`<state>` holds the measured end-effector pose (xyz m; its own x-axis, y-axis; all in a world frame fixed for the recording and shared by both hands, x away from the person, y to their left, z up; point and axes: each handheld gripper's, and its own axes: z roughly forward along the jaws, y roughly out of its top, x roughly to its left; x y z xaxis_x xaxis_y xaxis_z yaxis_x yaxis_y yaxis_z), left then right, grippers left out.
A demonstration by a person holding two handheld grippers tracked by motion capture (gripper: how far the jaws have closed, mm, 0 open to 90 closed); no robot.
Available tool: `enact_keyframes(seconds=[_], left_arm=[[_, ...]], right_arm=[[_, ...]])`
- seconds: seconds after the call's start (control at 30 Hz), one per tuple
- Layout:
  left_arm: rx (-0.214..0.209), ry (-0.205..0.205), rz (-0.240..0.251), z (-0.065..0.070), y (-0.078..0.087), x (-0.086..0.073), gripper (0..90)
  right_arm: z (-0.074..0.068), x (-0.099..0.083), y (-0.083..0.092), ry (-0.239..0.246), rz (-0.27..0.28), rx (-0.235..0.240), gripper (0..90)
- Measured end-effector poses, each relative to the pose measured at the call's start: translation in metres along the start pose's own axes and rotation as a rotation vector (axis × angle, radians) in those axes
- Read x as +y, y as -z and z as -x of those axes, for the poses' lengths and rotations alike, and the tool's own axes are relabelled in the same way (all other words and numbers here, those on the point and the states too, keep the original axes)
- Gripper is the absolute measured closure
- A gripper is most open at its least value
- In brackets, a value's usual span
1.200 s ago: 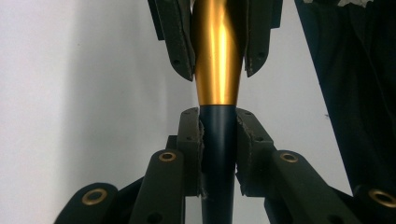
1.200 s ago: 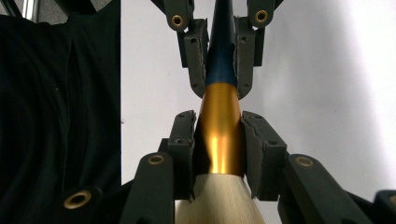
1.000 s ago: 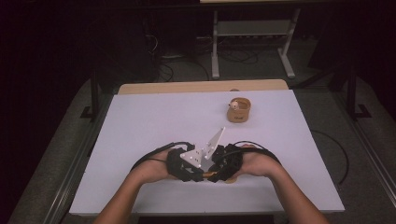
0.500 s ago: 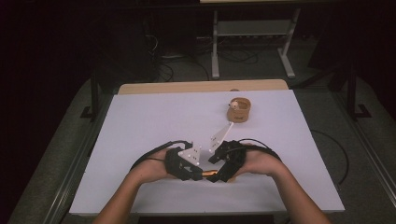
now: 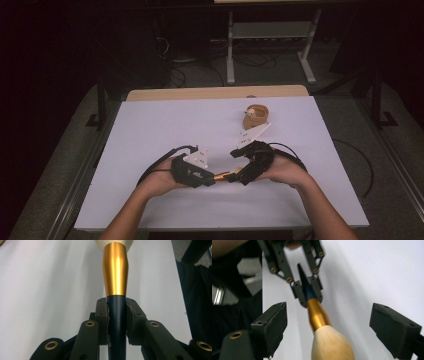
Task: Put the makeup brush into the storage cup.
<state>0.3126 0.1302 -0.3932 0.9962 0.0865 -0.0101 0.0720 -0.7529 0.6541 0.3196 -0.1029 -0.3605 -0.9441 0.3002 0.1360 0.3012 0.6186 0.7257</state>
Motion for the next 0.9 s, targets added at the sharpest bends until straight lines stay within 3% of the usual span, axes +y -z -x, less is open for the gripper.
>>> enact_keyframes(seconds=[0.17, 0.47, 0.73, 0.9], left_arm=[[0.029, 0.042, 0.032, -0.003, 0.003, -0.005, 74.2], [0.058, 0.119, 0.100, -0.004, 0.007, -0.007, 74.3], [0.101, 0.189, 0.143, -0.007, 0.012, -0.010, 74.3], [0.141, 0.222, 0.180, -0.009, 0.016, -0.012, 74.3]], right_arm=[[0.004, -0.002, 0.009, -0.072, 0.072, -0.034, 12.6], [0.011, -0.008, 0.020, -0.101, 0.175, -0.081, 11.9], [0.011, -0.017, 0.030, -0.113, 0.237, -0.188, 7.8], [0.005, -0.023, 0.035, -0.132, 0.267, -0.232, 5.6]])
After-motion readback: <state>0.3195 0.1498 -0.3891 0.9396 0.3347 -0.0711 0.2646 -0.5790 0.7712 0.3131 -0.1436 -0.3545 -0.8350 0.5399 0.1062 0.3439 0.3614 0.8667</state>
